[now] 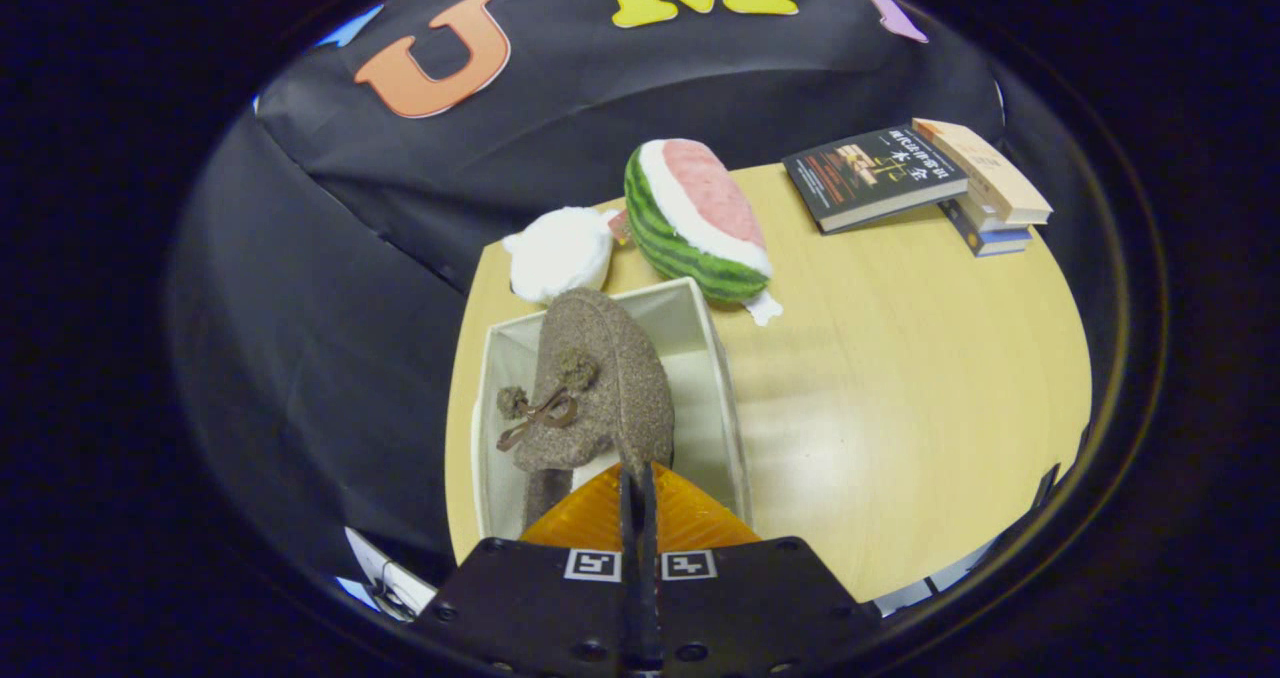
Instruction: Open the storage box then place both shoes into the box .Put the left shoe in first, then the right shoe, with the right side of both shoes facing outward in a uniform manner.
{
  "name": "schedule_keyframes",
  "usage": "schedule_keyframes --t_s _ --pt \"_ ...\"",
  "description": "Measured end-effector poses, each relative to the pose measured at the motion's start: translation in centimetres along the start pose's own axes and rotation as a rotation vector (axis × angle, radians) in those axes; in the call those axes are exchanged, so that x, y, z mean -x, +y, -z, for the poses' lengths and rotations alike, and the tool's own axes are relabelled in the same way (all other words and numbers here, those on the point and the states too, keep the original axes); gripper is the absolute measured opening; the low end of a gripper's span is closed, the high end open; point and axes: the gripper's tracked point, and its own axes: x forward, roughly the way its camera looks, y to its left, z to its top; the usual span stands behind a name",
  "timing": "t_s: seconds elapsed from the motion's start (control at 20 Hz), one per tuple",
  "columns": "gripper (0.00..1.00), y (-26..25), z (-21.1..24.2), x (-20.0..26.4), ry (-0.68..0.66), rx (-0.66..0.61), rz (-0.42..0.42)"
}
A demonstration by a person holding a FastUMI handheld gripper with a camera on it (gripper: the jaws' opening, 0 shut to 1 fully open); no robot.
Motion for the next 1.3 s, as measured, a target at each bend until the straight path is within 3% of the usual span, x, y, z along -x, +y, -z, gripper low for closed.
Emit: schedule_keyframes --t_s 0.4,0.5,0.65,0.75,1.0,1.3 --pt "0.0 -2.3 2.2 -2.3 -0.003 0.011 0.156" --pt "0.01 -2.2 2.3 -2.3 -0.007 0.002 0.157" --pt "0.13 -1.9 1.2 -1.6 -0.053 0.043 0.146" --pt "0.28 -1.6 0.3 -0.7 -0.091 0.072 0.13" --pt "0.76 -1.2 -1.4 4.2 -0.198 0.123 0.065" --pt "0.91 -4.1 -4.8 12.6 -0.387 0.162 0.063"
